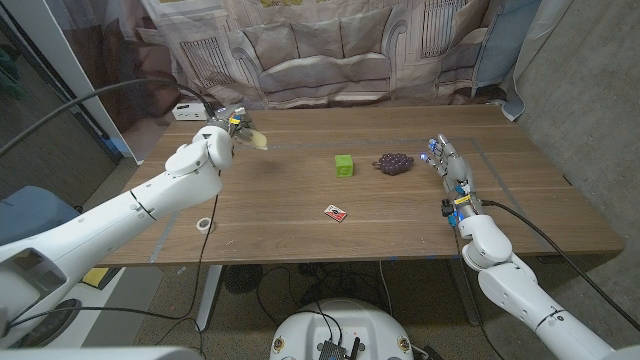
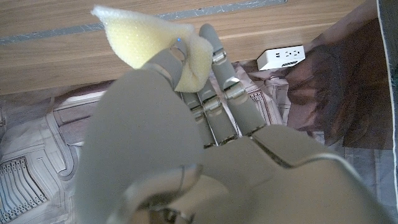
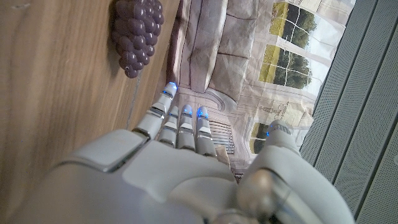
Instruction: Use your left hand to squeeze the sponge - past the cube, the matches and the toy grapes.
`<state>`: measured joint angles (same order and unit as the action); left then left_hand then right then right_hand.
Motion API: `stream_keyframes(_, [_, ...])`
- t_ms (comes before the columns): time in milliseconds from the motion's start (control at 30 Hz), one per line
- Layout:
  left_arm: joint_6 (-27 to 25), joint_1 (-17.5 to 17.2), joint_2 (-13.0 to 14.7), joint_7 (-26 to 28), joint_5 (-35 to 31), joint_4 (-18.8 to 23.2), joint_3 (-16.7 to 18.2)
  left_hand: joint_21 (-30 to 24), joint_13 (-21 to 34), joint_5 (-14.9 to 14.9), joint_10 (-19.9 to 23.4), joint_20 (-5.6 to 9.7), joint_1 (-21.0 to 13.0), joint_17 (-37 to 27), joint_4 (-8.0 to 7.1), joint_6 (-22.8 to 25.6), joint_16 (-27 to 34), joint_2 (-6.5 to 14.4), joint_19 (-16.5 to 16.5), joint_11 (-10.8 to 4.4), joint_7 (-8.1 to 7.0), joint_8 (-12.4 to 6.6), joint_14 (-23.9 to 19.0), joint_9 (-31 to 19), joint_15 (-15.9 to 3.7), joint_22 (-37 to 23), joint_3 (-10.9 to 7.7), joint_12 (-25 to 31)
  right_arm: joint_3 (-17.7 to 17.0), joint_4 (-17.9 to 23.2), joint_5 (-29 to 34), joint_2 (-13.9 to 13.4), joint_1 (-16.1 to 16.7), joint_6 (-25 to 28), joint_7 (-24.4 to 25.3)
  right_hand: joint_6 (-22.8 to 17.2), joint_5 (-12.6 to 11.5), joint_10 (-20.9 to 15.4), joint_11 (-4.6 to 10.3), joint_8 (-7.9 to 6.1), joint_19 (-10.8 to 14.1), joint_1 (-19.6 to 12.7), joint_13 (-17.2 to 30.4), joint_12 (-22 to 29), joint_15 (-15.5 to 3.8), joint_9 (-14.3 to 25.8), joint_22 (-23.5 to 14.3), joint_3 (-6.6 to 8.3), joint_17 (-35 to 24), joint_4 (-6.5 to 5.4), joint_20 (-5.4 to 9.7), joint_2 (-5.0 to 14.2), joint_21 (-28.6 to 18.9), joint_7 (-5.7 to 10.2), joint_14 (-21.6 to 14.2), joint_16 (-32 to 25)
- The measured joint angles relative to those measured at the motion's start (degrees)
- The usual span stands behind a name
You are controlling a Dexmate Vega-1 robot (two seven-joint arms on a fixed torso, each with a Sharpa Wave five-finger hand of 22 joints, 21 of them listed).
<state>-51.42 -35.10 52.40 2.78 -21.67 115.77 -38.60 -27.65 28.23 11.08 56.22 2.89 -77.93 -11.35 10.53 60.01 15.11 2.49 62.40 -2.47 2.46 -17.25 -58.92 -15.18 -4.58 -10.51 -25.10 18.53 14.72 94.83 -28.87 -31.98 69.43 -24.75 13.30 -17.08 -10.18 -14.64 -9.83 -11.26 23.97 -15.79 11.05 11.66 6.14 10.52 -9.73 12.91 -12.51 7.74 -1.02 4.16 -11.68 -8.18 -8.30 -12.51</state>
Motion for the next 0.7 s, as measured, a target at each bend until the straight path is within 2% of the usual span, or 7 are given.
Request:
stream_keyframes(133, [0.43,0.15,0.02,-0.19,0.40,-0.06,0.01,-0.76,1.14,0.00,0.01,0.60,-0.21,-0.37,0.00,0.52,0.68,-0.21,0.98,0.00,0.51,-0.03,-1.14,0.32,0.51,0.00,-0.01,0.55,-0.11,0.39,0.11,0.01,0.35,-0.03,0.19,0.00,0.00,0.00,0.00,0.00,0.00,0.00,0.00,0.00,0.00,0.00,0.00,0.00,0.00,0.00,0.00,0.00,0.00,0.00,0.00,0.00])
stream_keyframes(367, [0.62,0.74,0.19,-1.06,0.44,-0.08,-0.42,-0.98,2.38,-0.01,0.28,0.39,-0.53,-0.53,-0.46,0.70,0.77,-0.53,0.74,-0.26,0.72,-0.03,-1.43,0.34,0.54,0.00,0.45,0.77,-0.27,0.93,0.27,-0.05,0.76,-0.04,0.44,0.00,0.00,0.00,0.00,0.00,0.00,0.00,0.00,0.00,0.00,0.00,0.00,0.00,0.00,0.00,0.00,0.00,0.00,0.00,0.00,0.00])
stream_keyframes(433, [0.69,0.86,0.27,-1.22,0.44,-0.09,-0.57,-0.64,2.79,-0.01,-1.03,-0.70,-0.98,-0.52,-1.20,-0.87,-0.60,-0.06,-2.45,0.27,0.72,0.52,-0.71,-0.19,-0.29,-0.02,0.85,0.10,-0.36,1.13,0.31,-0.10,0.91,-0.04,0.54,0.00,0.00,0.00,0.00,0.00,-0.01,0.00,0.00,0.00,0.00,0.00,0.00,0.00,-0.01,0.00,0.00,0.00,0.00,0.00,0.00,0.00])
stream_keyframes(500, [0.82,1.07,0.44,-1.80,0.44,-0.09,-0.86,0.16,2.40,-0.01,-3.33,-1.77,-1.16,-0.47,-1.78,-3.83,-2.16,0.38,-5.45,0.82,0.98,1.87,0.61,-0.57,-1.61,-0.02,1.33,-1.80,-0.40,1.27,0.34,-0.15,1.02,-0.02,0.62,0.00,0.00,0.01,0.00,0.00,0.00,0.00,0.00,0.00,0.00,0.00,0.00,0.00,0.00,0.00,0.00,0.00,0.00,0.00,0.00,0.00])
stream_keyframes(533, [0.83,1.19,0.50,-1.91,0.44,-0.09,-1.02,0.36,1.91,-0.03,-4.15,-2.08,-1.01,-0.43,-1.99,-4.92,-2.79,1.26,-6.47,1.11,1.07,2.50,1.12,-0.59,-1.93,-0.02,1.53,-2.60,-0.41,1.34,0.37,-0.16,1.05,0.03,0.68,0.00,0.00,0.00,0.00,0.00,-0.01,0.00,0.00,0.00,0.00,0.00,0.00,0.00,0.00,0.00,0.00,0.00,0.00,0.00,0.01,0.00])
stream_keyframes(700, [0.95,1.62,0.84,-3.00,0.18,-0.12,-1.65,0.80,0.90,-0.09,-5.89,-2.66,-0.03,0.07,-2.64,-7.45,-3.84,3.14,-8.30,1.95,1.21,3.62,3.44,-0.50,-0.83,0.11,2.18,-4.19,-0.51,1.71,0.49,-0.30,1.27,0.35,0.88,0.00,0.00,0.01,0.00,0.00,-0.01,0.00,0.00,0.00,0.00,0.00,0.00,0.00,-0.01,0.00,0.00,0.00,0.00,0.00,0.01,0.00])
